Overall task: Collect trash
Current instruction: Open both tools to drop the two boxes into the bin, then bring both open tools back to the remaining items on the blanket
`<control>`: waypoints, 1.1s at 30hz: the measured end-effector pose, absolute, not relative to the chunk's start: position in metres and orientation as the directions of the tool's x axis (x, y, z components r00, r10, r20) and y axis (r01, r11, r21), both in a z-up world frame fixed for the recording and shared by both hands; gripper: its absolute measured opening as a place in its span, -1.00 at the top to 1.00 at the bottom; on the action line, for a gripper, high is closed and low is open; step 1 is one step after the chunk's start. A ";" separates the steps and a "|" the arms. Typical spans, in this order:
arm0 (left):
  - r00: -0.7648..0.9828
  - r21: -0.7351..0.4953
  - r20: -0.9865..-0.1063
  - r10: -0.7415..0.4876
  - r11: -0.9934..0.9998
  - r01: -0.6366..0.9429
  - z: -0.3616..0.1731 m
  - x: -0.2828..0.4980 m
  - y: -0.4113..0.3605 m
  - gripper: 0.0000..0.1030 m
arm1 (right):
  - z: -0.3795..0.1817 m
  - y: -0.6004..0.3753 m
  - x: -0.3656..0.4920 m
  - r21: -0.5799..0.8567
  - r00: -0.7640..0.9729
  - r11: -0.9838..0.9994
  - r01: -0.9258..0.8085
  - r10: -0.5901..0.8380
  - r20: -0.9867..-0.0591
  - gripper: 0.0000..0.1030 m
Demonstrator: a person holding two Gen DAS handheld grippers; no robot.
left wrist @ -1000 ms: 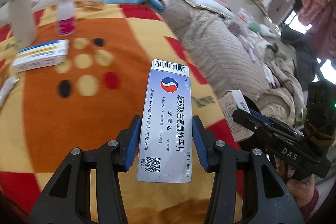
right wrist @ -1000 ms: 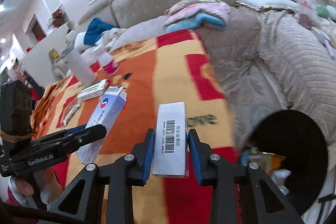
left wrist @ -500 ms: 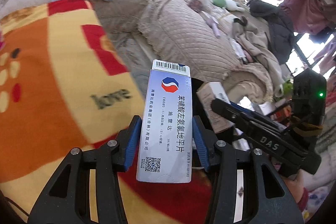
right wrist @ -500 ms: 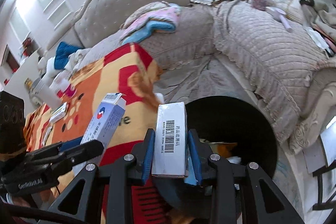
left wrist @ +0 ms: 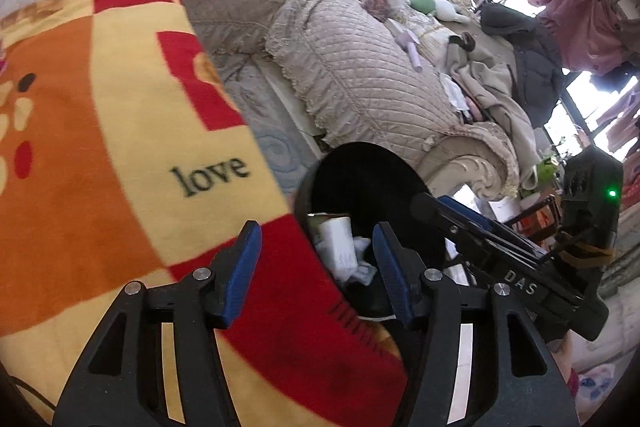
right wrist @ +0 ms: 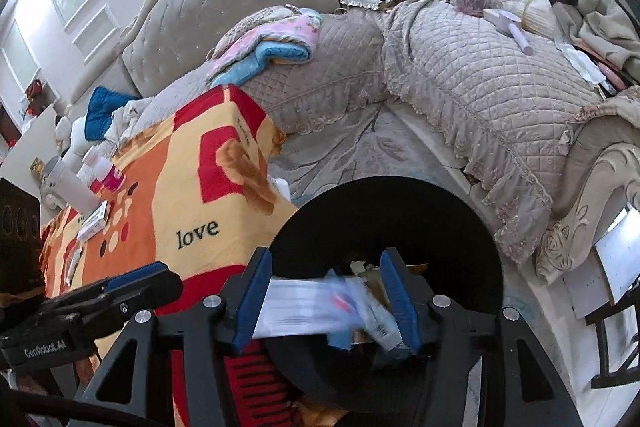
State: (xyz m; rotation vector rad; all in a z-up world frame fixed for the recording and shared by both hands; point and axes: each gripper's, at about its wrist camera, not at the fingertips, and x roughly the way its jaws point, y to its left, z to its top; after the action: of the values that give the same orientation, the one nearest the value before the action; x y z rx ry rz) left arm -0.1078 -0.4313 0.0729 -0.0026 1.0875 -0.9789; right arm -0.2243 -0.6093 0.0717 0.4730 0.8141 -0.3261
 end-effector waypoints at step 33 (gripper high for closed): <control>0.418 -0.227 -0.792 -0.446 0.850 0.476 0.055 -0.061 -0.288 -0.10 | 0.047 -0.468 -0.138 0.191 0.570 0.961 0.198 0.045 -0.821 -0.31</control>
State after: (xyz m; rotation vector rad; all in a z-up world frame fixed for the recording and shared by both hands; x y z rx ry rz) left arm -0.0607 -0.2885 0.0549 0.0345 0.9818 -0.5781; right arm -0.1384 -0.4676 0.0473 0.2752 0.9636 -0.0912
